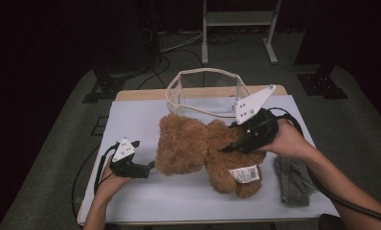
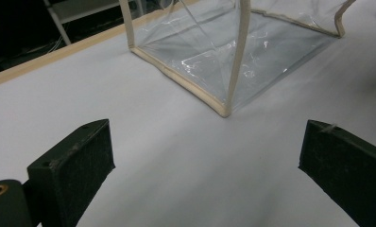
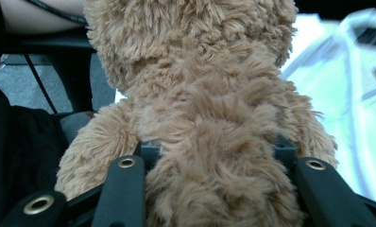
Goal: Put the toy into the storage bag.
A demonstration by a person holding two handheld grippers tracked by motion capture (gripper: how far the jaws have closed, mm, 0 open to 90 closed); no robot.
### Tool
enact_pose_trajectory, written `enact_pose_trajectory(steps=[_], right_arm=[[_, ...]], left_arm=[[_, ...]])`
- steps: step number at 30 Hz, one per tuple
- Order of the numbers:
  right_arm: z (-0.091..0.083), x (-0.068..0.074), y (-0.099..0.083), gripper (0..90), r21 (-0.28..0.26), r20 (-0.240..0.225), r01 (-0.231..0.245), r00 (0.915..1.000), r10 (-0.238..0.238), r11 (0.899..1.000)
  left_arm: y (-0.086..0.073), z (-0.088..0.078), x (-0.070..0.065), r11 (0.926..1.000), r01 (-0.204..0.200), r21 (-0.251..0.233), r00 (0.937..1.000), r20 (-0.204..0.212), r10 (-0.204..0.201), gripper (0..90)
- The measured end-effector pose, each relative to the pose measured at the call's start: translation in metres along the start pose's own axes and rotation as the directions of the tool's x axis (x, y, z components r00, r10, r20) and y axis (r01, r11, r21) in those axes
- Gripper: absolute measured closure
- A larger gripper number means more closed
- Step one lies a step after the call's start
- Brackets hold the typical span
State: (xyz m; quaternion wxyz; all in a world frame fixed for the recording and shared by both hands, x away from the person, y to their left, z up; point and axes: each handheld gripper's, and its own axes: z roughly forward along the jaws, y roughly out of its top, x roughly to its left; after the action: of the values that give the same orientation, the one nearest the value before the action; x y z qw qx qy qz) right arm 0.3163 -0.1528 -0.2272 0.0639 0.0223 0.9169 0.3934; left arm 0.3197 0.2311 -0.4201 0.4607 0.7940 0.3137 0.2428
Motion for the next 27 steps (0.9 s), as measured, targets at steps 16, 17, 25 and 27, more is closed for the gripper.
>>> enact_pose_trajectory(steps=[16, 17, 25, 27], right_arm=[[-0.061, -0.024, 0.085, 54.7, 0.003, 0.113, 0.016, 0.9935, -0.016, 1.000], [-0.063, -0.027, 0.091, 54.6, 0.003, 0.121, 0.017, 0.9925, -0.018, 1.000], [-0.072, -0.050, 0.118, 54.7, 0.015, 0.163, 0.008, 0.9865, -0.011, 1.000], [-0.071, -0.058, 0.123, 54.6, 0.018, 0.172, -0.004, 0.9851, 0.001, 1.000]], left_arm=[[0.000, 0.002, -0.002, 0.9999, -0.012, 0.006, 0.9999, 0.002, 0.012, 3.1], [0.000, 0.002, -0.002, 0.9999, -0.013, 0.006, 0.9999, 0.001, 0.013, 3.1], [0.001, 0.002, -0.003, 0.9999, -0.016, 0.005, 0.9999, 0.001, 0.016, 3.1], [0.001, 0.002, -0.003, 0.9999, -0.017, 0.003, 0.9999, 0.001, 0.017, 3.1]])
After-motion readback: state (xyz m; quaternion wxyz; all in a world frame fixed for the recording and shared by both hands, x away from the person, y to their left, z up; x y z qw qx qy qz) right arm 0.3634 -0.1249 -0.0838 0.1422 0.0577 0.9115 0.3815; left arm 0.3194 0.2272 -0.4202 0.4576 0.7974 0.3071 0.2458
